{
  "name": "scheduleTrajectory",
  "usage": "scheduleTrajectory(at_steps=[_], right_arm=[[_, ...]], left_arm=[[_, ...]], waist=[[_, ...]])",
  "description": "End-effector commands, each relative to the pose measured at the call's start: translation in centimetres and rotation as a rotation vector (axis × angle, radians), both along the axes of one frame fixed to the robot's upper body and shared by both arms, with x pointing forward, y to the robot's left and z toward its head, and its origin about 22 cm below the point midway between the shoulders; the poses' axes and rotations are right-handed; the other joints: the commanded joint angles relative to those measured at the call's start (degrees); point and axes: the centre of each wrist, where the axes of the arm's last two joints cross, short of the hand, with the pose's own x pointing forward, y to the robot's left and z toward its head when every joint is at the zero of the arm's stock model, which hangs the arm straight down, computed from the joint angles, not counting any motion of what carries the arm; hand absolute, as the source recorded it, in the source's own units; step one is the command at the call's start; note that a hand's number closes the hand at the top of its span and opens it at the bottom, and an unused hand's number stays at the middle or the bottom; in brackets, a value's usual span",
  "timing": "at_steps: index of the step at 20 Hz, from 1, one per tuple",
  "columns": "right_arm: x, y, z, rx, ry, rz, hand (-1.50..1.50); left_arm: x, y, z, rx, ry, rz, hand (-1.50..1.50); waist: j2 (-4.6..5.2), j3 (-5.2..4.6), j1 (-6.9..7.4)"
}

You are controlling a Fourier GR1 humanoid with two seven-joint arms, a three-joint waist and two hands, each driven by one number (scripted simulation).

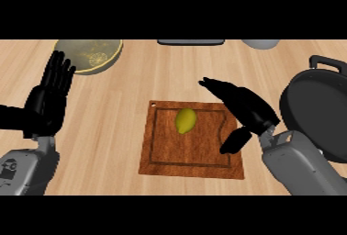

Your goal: Pick the lemon from the cutting board and place it in the pot

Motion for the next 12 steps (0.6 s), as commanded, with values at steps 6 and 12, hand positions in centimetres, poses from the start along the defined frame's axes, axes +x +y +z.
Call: scheduleTrajectory(at_steps=[6, 12], right_arm=[[0.0, 4.6, -3.7, -0.054, 0.123, -0.015, -1.5], [0.3, 2.5, -4.0, -0.03, 0.066, 0.02, -1.5]], left_arm=[[-0.2, -1.2, -1.8, -0.005, 0.017, 0.009, 0.0], [0.7, 0.8, -0.9, -0.018, 0.0, -0.001, 0.0]], waist=[[0.1, 0.04, -0.07], [0.05, 0.04, -0.29]])
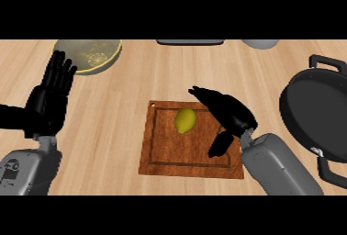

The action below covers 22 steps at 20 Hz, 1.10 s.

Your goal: Pick the lemon from the cutting board and place it in the pot

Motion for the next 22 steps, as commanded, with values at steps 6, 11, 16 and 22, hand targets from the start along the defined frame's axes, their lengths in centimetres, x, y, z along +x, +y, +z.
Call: scheduleTrajectory(at_steps=[6, 11, 16, 22], right_arm=[[0.7, 0.7, -0.5, 0.009, -0.048, 0.013, -1.5], [-0.9, 3.5, -3.5, -0.079, -0.028, -0.042, -1.5], [1.0, 4.1, -7.1, -0.076, -0.001, -0.046, -1.5], [3.0, 4.3, -7.4, -0.065, -0.013, -0.023, -1.5]], left_arm=[[0.6, 1.3, 1.1, -0.01, -0.006, -0.002, 0.0], [1.1, -0.2, 0.0, 0.003, 0.004, 0.002, 0.0], [-1.1, 0.2, -0.3, -0.003, 0.009, -0.018, 0.0], [0.6, -1.6, -0.1, 0.006, -0.001, -0.002, 0.0]], waist=[[-0.03, 0.0, -0.07], [-0.01, -0.01, -0.16], [0.06, 0.01, 0.32], [0.1, 0.01, 0.19]])
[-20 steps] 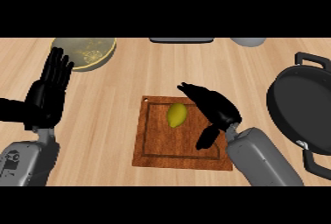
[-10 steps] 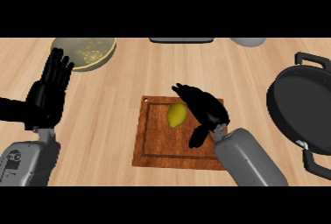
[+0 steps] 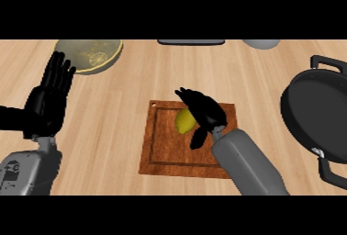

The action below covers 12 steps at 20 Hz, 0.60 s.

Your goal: Pick the lemon from the cutting board and place it in the pot

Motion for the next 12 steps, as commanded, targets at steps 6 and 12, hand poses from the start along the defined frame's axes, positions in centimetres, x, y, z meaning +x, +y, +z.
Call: scheduleTrajectory(at_steps=[6, 12], right_arm=[[1.1, 1.4, -2.4, 0.014, 0.027, 0.031, -1.5], [-0.2, 2.0, -4.2, 0.008, -0.097, 0.192, 1.5]], left_arm=[[0.6, -0.8, 1.4, -0.006, -0.004, -0.004, 0.0], [1.6, 0.5, 0.8, 0.001, -0.014, -0.006, 0.0]], waist=[[0.06, 0.01, 0.36], [0.17, 0.01, 0.36]])
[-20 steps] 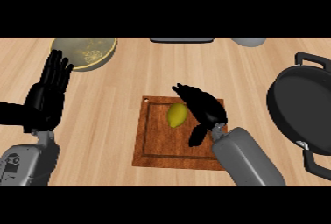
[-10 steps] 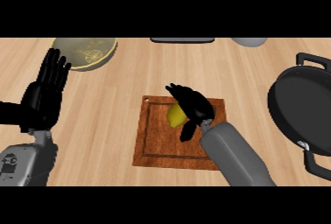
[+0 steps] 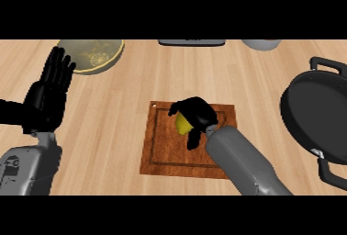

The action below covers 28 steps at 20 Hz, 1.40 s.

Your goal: Pick the lemon from the cutting board and place it in the pot

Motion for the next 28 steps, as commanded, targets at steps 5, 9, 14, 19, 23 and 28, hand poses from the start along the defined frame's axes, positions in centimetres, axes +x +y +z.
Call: scheduleTrajectory(at_steps=[5, 9, 14, 19, 23, 28], right_arm=[[-0.6, 1.5, -1.1, 0.003, -0.053, 0.056, 1.5], [-1.1, 2.7, -0.4, -0.001, -0.114, 0.013, 1.5], [-1.3, 1.4, 1.5, -0.011, -0.26, -0.087, 1.5], [-10.2, 6.2, 3.4, 0.003, -0.239, -0.052, 1.5], [-16.0, 6.3, 3.7, 0.04, -0.286, -0.14, 1.5], [-16.8, 4.9, 8.4, 0.042, -0.489, -0.378, 1.5]], left_arm=[[-1.1, -0.9, -0.4, -0.017, -0.001, -0.003, 0.0], [0.3, -0.9, -0.9, 0.013, -0.012, -0.006, 0.0], [-1.0, 0.0, -0.8, -0.005, -0.004, 0.017, 0.0], [-1.0, 2.1, -0.9, 0.0, 0.021, 0.048, 0.0], [-1.6, 1.4, -1.2, -0.003, 0.019, 0.042, 0.0], [-0.5, 1.1, -0.6, -0.003, 0.004, 0.07, 0.0]], waist=[[0.47, 0.28, 0.38], [0.56, 0.28, 0.37], [0.12, 0.26, -0.85], [-0.69, 0.19, -2.3], [-0.77, 0.22, -2.87], [-0.58, 0.22, -3.29]])
